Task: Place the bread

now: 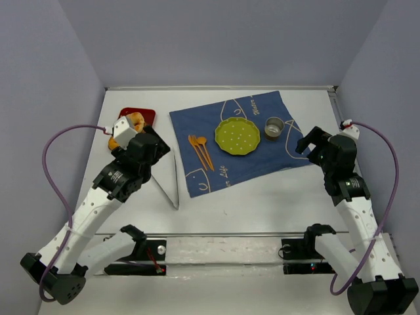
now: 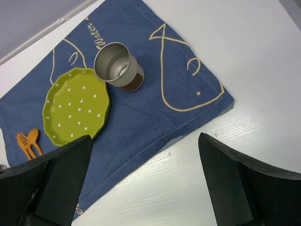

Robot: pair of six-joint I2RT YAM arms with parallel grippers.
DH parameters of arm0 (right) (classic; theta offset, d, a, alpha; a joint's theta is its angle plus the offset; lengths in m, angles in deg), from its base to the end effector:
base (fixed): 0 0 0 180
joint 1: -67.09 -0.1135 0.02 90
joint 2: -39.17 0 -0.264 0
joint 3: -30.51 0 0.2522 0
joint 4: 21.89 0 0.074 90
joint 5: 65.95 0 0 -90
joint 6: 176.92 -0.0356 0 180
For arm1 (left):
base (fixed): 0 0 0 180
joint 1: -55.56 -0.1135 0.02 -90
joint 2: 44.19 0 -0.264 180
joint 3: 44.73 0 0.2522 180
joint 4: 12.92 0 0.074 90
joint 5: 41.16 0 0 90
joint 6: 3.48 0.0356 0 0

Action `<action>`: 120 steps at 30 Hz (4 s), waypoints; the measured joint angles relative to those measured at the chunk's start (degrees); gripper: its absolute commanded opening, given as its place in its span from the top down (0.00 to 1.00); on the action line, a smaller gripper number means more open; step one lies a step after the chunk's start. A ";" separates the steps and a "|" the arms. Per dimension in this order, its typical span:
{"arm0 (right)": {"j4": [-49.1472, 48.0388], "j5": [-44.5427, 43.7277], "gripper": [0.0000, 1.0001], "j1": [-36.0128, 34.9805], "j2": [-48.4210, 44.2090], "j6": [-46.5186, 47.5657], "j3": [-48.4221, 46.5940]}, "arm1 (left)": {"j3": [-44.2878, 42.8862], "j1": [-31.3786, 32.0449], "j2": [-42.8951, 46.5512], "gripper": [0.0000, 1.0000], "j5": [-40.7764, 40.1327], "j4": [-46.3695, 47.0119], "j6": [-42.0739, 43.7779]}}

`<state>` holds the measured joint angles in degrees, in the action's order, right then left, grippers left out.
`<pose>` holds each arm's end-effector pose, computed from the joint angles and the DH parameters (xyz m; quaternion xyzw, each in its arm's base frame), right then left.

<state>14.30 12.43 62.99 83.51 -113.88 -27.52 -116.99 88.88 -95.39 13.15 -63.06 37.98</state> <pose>0.1769 0.0055 0.3160 0.2191 0.7996 0.0669 0.5551 0.1617 -0.0815 0.3599 -0.2626 0.7927 -0.1166 0.5376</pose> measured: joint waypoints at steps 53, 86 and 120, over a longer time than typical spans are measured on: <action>0.00 5.53 0.00 0.00 7.23 1.27 -0.98 | 18.47 0.02 -24.61 0.01 14.45 9.01 -1.42; -0.02 6.36 0.00 0.00 6.99 1.64 -1.01 | 16.20 -2.69 -27.02 0.41 10.21 13.25 1.03; -0.09 7.13 0.00 0.00 8.09 1.68 -2.19 | -27.63 -10.56 -43.89 0.44 -9.03 -9.92 11.10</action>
<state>14.22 19.56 62.99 91.60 -112.20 -29.71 -144.62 78.32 -139.28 4.13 -72.99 49.09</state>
